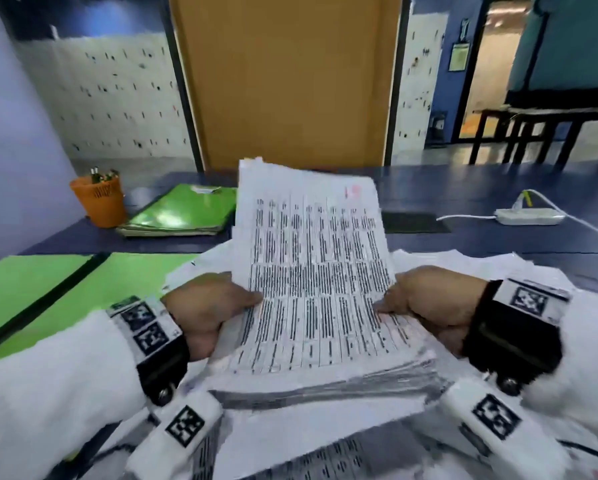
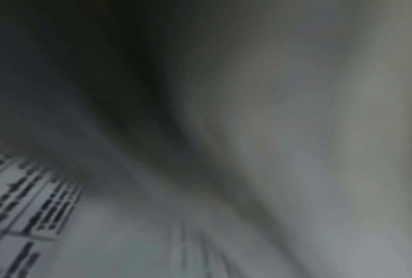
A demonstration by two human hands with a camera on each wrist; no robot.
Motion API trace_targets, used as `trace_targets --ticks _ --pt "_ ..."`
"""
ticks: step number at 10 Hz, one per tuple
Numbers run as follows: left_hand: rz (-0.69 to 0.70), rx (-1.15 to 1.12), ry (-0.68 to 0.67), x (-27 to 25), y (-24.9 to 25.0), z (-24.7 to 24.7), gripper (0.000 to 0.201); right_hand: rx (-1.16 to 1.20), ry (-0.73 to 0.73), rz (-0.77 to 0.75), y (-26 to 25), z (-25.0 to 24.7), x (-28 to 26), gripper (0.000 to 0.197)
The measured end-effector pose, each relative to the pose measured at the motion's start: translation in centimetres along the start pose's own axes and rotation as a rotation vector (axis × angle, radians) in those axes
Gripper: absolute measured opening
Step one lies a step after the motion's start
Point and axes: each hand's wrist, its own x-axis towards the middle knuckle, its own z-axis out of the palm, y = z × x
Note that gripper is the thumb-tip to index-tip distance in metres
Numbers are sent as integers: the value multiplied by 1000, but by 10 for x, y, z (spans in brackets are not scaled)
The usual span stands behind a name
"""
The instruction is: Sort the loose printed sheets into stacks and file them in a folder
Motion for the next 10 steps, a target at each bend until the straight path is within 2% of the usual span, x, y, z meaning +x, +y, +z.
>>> trace_targets --ticks 1,2,3,4,5,6,7,8,9,10 --pt "13 -1 142 -1 5 5 32 -2 -42 -1 1 11 -7 24" --pt "86 41 140 -5 9 7 37 25 0 -128 -9 17 -12 43" --pt "283 13 239 -22 48 4 28 -32 194 -272 -31 11 -14 44" --pt "480 84 290 -30 83 -6 46 -160 385 -409 -58 -5 -22 44" --pt "591 86 328 -41 99 -1 52 -125 463 -504 -69 -6 -23 41" --pt "701 75 408 -34 86 8 51 -53 481 -541 -64 8 -18 38" --pt "647 -57 437 -29 61 8 47 83 501 -550 -52 14 -17 38" --pt "596 -176 425 -25 52 7 46 236 589 -542 -52 9 -18 38" --pt "602 -203 419 -22 58 10 39 276 541 -554 -66 11 -19 29" --pt "628 -105 350 -23 65 15 33 201 600 -577 -73 17 -16 18"
